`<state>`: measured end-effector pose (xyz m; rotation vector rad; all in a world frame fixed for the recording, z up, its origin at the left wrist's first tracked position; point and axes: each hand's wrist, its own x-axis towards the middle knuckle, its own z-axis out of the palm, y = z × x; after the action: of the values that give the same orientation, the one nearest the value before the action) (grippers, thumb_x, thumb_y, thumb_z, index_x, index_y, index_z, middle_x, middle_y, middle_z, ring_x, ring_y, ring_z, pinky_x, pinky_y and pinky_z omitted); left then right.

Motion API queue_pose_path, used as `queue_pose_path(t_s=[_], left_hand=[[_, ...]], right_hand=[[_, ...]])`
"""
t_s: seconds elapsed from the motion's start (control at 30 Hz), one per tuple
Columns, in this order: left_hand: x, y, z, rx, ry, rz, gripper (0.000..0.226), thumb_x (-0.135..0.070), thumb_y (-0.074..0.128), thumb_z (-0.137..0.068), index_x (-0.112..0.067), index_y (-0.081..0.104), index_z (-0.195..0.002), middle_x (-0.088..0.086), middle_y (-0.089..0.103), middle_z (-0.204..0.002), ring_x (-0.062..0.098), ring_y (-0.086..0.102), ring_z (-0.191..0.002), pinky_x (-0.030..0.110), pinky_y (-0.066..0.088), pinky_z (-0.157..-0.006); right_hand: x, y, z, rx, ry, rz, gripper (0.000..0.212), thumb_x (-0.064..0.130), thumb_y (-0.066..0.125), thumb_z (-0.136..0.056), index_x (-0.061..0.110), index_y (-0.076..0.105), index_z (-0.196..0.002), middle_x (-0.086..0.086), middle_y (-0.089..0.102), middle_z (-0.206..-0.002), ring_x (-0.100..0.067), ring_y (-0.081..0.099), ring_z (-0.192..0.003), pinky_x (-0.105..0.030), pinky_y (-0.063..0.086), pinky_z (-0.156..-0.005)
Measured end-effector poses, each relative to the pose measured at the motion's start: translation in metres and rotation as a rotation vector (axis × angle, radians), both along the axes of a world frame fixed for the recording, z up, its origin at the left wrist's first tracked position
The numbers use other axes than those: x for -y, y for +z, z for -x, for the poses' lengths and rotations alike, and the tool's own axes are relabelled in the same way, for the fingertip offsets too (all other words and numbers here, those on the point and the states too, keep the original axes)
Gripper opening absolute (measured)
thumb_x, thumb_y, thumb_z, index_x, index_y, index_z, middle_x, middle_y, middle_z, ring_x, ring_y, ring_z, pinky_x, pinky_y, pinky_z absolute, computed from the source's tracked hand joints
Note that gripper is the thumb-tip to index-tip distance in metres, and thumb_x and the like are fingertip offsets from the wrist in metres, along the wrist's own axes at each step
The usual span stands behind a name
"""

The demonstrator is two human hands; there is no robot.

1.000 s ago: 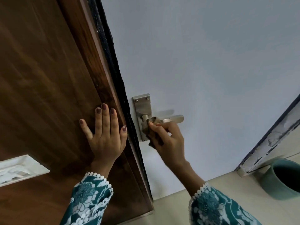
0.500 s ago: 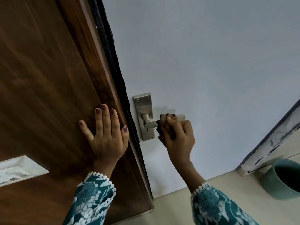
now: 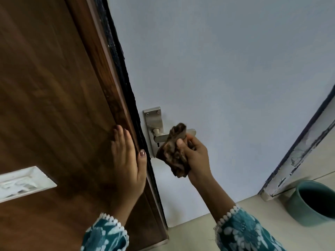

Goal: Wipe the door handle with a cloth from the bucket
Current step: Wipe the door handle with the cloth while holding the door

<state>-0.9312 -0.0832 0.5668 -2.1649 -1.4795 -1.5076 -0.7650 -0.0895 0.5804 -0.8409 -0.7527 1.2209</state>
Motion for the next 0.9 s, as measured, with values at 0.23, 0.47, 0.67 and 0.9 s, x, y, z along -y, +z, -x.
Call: queue_pose_path(t_s=[0.23, 0.47, 0.67, 0.9], left_hand=[[0.043, 0.020, -0.042, 0.533, -0.296, 0.452, 0.065, -0.067, 0.049, -0.081, -0.018, 0.061, -0.121, -0.014, 0.071, -0.101, 0.004, 0.069, -0.085, 0.016, 0.053, -0.067], [0.028, 0.037, -0.027, 0.253, -0.271, 0.460, 0.042, -0.049, 0.057, -0.080, -0.011, 0.072, -0.089, -0.002, 0.072, -0.073, 0.005, 0.068, -0.070, 0.036, 0.058, -0.062], [0.021, 0.044, -0.019, 0.362, -0.329, 0.500, 0.028, -0.030, 0.060, -0.090, -0.011, 0.066, -0.109, -0.003, 0.072, -0.092, 0.007, 0.070, -0.083, 0.027, 0.058, -0.070], [0.017, 0.052, 0.000, 0.425, -0.185, 0.092, 0.023, -0.026, 0.049, -0.095, -0.014, 0.062, -0.110, -0.004, 0.071, -0.081, 0.005, 0.069, -0.065, 0.019, 0.054, -0.058]], right_hand=[[0.014, 0.004, -0.010, -0.329, 0.341, 0.128, 0.069, 0.032, 0.073, -0.078, 0.001, 0.047, -0.134, -0.029, 0.046, -0.139, -0.043, 0.044, -0.130, -0.057, 0.033, -0.110], [0.021, 0.014, -0.043, -0.232, 0.350, 0.189, 0.071, 0.061, 0.043, -0.081, 0.004, 0.062, -0.118, -0.019, 0.066, -0.120, -0.032, 0.061, -0.114, -0.044, 0.045, -0.101], [0.017, 0.042, -0.051, 0.431, 0.173, 0.125, 0.020, 0.013, 0.071, -0.079, 0.003, 0.071, -0.097, -0.017, 0.073, -0.093, -0.032, 0.070, -0.086, -0.035, 0.058, -0.074], [-0.016, 0.038, -0.022, 1.187, -0.529, -0.635, 0.019, 0.007, 0.072, -0.074, 0.011, 0.067, -0.092, -0.007, 0.067, -0.113, -0.013, 0.056, -0.106, -0.024, 0.048, -0.087]])
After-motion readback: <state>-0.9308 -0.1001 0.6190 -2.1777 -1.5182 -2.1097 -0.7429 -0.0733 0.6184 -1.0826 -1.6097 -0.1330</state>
